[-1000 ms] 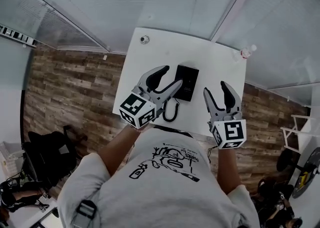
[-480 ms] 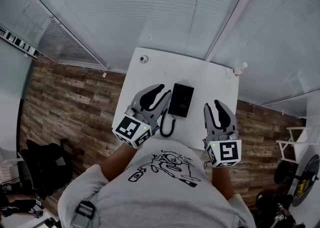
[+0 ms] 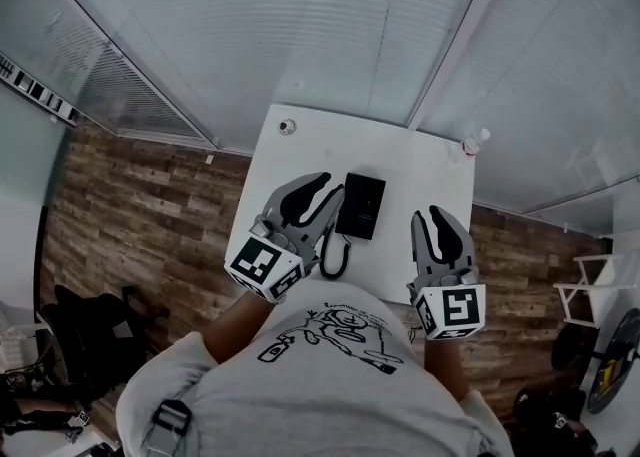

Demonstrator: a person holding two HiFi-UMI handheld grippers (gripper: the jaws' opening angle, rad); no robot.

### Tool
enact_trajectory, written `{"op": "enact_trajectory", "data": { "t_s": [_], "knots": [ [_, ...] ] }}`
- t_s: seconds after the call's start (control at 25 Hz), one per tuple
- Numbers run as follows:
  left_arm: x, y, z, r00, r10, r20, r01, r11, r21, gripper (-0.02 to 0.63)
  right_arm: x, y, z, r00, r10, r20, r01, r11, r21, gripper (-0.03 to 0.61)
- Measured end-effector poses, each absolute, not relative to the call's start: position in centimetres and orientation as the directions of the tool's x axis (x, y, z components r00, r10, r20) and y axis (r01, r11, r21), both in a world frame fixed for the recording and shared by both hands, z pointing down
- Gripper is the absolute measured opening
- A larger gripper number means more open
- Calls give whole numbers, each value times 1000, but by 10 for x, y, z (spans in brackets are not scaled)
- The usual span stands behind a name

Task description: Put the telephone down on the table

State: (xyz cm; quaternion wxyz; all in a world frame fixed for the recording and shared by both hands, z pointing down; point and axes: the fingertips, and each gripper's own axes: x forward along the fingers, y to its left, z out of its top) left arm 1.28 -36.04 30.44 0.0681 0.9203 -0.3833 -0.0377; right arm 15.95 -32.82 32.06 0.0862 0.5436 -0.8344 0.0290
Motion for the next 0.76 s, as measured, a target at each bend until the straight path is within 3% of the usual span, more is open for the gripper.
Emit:
{"op": "enact_trajectory", "data": {
  "t_s": [0.76],
  "knots": [
    [29, -336, 307, 715, -699, 1, -687, -704, 181, 101, 171, -308, 320, -415, -892, 178, -906, 423, 5, 89]
  ]
}}
